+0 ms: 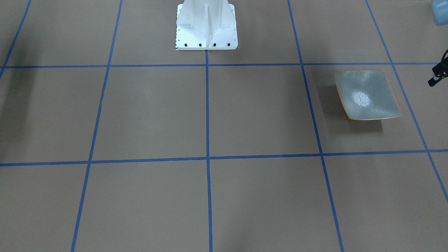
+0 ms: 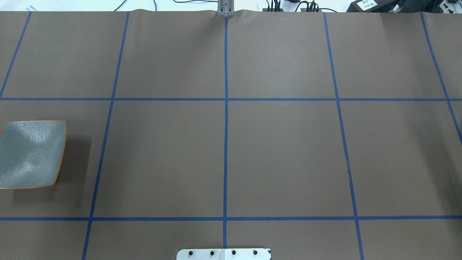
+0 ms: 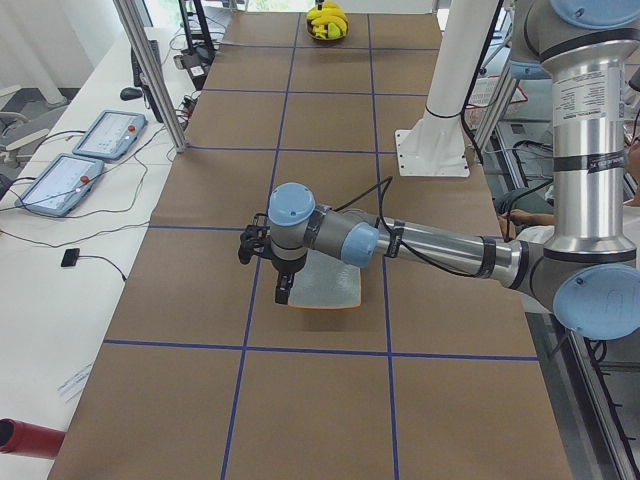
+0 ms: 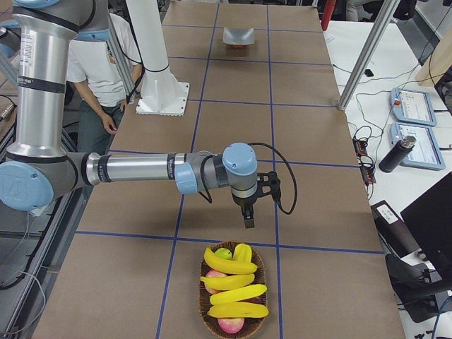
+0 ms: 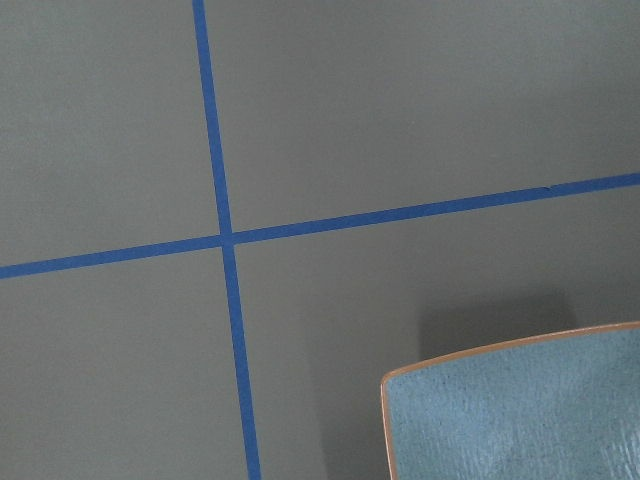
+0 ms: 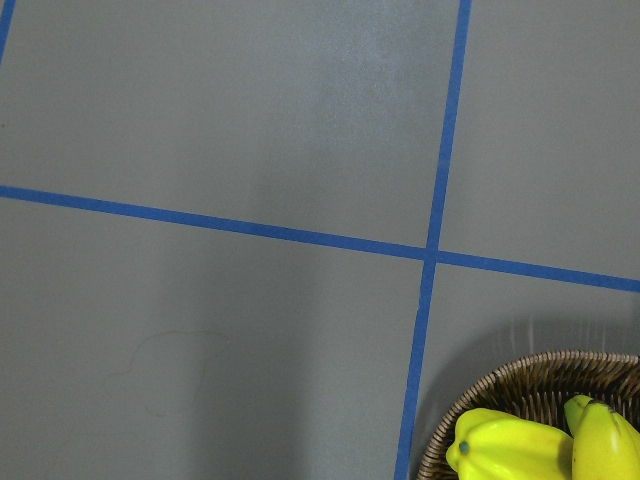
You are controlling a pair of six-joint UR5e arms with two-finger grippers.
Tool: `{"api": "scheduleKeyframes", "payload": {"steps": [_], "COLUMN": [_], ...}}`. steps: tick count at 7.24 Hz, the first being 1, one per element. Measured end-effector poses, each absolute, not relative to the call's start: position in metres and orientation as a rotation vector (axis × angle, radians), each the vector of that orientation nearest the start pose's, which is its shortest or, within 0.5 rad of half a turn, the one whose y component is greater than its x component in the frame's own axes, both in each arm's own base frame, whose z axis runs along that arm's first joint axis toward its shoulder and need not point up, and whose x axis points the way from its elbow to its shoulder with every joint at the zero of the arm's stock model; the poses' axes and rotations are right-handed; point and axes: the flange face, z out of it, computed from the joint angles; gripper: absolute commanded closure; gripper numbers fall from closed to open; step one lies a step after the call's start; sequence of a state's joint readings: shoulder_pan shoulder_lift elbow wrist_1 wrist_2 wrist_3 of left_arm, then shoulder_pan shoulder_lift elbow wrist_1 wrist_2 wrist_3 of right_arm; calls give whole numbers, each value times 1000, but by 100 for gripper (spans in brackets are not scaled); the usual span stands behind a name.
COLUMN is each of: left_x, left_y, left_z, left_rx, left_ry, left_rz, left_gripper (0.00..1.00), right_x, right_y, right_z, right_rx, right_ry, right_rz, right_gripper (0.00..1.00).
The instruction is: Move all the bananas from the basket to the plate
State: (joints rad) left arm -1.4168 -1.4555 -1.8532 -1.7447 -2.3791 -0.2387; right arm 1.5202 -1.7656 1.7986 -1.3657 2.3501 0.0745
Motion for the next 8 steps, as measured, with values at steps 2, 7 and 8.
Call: {"api": "scheduleKeyframes", "payload": {"steps": [2,7,8], "left_x": [11,11,12], "left_y": [-459,-459,-459], "left_z": [548,543,541], "left_rx": [163,169,165], "left_ry": [865,873,880], "left_rz": [62,63,53], "left_gripper": [0,0,0], "right_x": [47,53,51], "right_y": [-373,-305,-306], "right_z": [655,752,752], "right_rx": [119,65,68], "right_ry": [-758,-757,-770], "right_rz": [6,379,446], "right_gripper": [5,9,9]}}
